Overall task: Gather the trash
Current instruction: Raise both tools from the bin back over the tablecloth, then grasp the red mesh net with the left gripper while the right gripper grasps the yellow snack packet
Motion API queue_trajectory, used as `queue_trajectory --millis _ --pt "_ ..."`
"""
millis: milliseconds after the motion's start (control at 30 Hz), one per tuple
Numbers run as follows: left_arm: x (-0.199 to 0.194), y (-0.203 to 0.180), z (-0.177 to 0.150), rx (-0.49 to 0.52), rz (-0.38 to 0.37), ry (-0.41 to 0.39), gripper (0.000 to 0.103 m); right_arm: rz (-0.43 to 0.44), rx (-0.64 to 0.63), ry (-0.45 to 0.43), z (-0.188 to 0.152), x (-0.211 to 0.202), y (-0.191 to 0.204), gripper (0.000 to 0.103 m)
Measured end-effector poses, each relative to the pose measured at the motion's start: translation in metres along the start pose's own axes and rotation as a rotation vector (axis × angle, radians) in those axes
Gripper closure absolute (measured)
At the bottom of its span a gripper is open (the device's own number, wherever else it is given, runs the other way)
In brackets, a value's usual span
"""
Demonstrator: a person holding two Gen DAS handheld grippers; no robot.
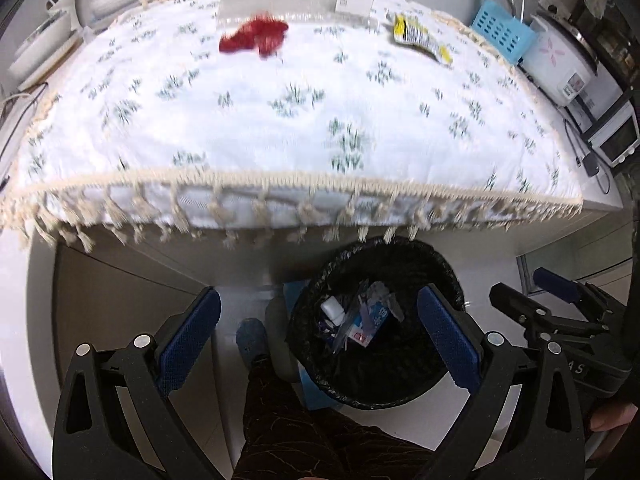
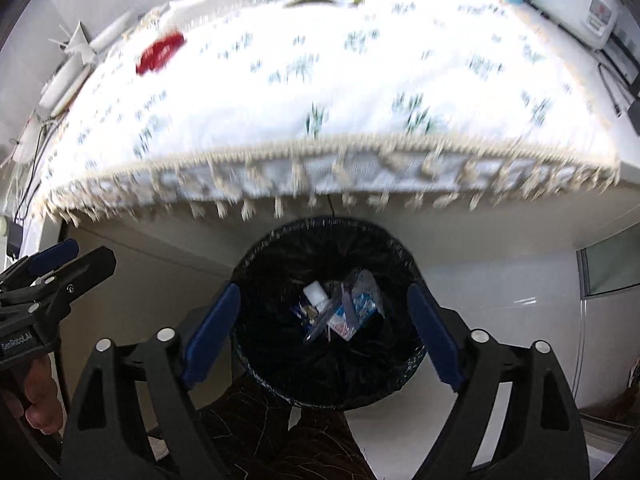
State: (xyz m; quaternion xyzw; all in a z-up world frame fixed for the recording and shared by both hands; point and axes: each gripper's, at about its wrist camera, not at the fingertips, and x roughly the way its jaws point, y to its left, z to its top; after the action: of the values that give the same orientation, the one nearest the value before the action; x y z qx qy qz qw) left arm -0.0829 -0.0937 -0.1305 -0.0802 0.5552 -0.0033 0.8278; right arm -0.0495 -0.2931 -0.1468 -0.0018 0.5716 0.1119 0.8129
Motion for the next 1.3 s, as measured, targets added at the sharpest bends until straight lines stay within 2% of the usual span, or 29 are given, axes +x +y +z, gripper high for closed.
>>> queue_trajectory --millis 267,500,900,1100,1300 --pt "-0.025 0.006 0.026 -0.001 0.001 -0.036 0.006 0.014 0.001 -0.074 0.029 -0.038 0.006 0.015" --pt "-0.036 0.018 0.054 -0.016 0.012 -0.061 0.006 0.023 -0.006 -0.115 0.057 -0.055 0.014 0.015" --pt "-0.043 0.035 0.108 -0.006 0.010 -0.095 0.006 0.017 0.002 -0.166 0.112 -0.058 0.026 0.015" --pt "-0.041 0.043 0.134 -0.003 0.003 -0.100 0.006 -0.004 0.004 -0.198 0.141 -0.058 0.032 0.009" --pt "-0.035 0.050 0.160 -0.012 -0.004 -0.102 0.006 -0.019 0.015 -0.214 0.173 -0.053 0.034 0.008"
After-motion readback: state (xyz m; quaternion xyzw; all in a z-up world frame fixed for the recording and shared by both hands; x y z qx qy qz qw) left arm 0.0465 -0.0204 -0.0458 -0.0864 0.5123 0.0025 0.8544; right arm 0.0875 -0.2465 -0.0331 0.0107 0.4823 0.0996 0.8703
